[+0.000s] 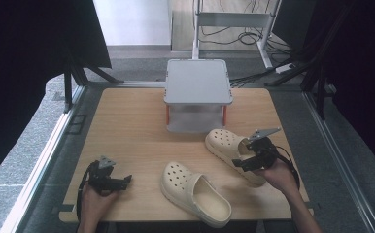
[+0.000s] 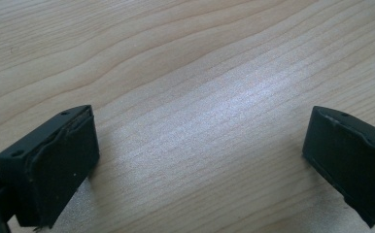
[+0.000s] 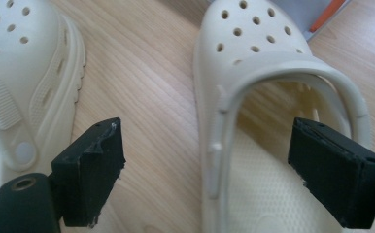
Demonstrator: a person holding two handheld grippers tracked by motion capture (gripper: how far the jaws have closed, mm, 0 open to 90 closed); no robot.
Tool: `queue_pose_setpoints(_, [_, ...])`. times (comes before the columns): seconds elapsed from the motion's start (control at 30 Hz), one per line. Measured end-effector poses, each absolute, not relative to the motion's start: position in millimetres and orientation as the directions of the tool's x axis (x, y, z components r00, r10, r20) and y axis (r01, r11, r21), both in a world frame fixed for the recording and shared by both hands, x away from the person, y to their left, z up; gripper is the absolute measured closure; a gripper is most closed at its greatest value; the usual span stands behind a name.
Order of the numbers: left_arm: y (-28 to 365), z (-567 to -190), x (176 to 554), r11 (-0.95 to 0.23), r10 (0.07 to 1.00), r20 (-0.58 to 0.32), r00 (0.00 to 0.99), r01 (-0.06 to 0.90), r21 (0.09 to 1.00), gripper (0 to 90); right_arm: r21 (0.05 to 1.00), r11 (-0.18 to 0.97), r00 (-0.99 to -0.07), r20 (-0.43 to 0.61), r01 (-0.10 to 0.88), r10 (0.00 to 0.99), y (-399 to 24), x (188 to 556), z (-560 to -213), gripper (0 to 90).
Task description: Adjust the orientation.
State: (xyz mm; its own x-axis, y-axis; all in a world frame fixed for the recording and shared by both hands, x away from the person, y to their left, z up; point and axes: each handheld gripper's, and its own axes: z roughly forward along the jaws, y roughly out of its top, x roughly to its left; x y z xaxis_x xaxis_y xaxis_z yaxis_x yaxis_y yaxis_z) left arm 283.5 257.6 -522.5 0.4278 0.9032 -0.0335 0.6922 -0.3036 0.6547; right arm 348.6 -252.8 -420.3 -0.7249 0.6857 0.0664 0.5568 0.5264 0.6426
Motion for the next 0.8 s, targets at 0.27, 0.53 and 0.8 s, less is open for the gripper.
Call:
queue_pose_setpoints(0.27, [258, -523, 284, -0.304, 0.903, -0.033, 0.428, 0.692, 0.655, 0.0, 0.653, 0.508, -0.715, 0.075, 0.562, 0.695, -253, 370, -428, 34.4])
queue_pose_setpoints(0.53, [258, -523, 284, -0.303, 0.903, -0.033, 0.428, 0.692, 0.655, 0.0, 0.619, 0.547, -0.747, 0.100, 0.564, 0.657, -241, 382, -441, 69.5])
queue_pose_setpoints(0.8, [258, -523, 284, -0.303, 0.903, -0.033, 0.428, 0.692, 0.655, 0.0, 0.619, 0.534, -0.724, 0.084, 0.576, 0.684, -235, 371, -435, 76.3])
